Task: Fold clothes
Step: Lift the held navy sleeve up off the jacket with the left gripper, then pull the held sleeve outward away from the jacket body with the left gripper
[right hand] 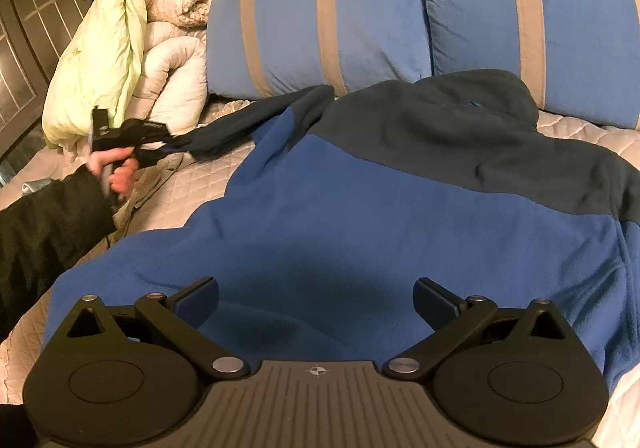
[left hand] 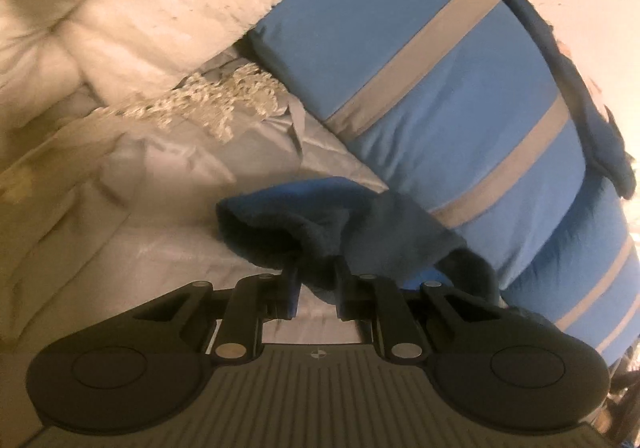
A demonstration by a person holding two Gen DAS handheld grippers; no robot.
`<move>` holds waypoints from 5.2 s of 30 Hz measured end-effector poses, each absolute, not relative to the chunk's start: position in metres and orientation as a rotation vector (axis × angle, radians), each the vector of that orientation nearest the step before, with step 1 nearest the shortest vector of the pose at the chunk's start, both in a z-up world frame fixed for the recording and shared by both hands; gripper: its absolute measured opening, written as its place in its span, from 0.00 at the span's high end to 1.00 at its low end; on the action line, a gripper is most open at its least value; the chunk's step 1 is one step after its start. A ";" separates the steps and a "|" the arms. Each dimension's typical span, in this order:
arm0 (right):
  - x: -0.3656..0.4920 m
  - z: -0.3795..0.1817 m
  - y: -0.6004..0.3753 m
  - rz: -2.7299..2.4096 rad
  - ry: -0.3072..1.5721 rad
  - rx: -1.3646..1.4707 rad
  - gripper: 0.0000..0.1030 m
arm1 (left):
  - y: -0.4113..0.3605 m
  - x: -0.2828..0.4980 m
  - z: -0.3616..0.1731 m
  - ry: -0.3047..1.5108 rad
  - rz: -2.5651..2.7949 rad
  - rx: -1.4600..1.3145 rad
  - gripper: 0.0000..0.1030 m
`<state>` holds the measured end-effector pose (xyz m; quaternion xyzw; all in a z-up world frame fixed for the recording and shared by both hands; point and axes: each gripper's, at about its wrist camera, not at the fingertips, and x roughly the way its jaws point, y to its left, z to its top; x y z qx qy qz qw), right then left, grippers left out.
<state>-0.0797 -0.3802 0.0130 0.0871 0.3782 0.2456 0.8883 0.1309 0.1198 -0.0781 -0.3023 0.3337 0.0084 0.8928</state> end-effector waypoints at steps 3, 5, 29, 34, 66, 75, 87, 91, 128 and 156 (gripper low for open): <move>-0.081 0.013 -0.378 0.505 0.783 0.170 0.01 | 0.117 0.108 -0.081 0.714 0.016 -0.682 0.84; -0.081 0.013 -0.376 0.508 0.783 0.155 0.01 | 0.110 0.092 -0.082 0.733 0.014 -0.692 0.84; -0.092 0.018 -0.386 0.520 0.717 0.203 0.00 | 0.021 0.035 -0.068 0.719 -0.263 0.202 0.57; -0.092 0.018 -0.389 0.528 0.714 0.223 0.00 | -0.003 0.031 -0.087 0.658 -0.252 0.412 0.57; -0.092 0.019 -0.394 0.530 0.704 0.240 0.00 | 0.018 0.051 -0.061 0.635 -0.162 0.347 0.88; -0.095 0.020 -0.394 0.518 0.680 0.243 0.00 | 0.113 0.012 0.012 0.580 -0.103 -0.222 0.89; -0.094 0.021 -0.395 0.525 0.678 0.248 0.00 | 0.221 -0.024 -0.030 0.692 0.112 -0.488 0.89; -0.093 0.022 -0.393 0.522 0.683 0.243 0.00 | 0.235 -0.012 -0.037 0.720 0.175 -0.463 0.89; -0.092 0.020 -0.395 0.524 0.692 0.262 0.00 | 0.300 -0.037 -0.133 0.640 0.134 -1.243 0.53; -0.092 0.018 -0.400 0.534 0.688 0.277 0.00 | 0.306 0.004 -0.031 0.614 0.297 -0.846 0.81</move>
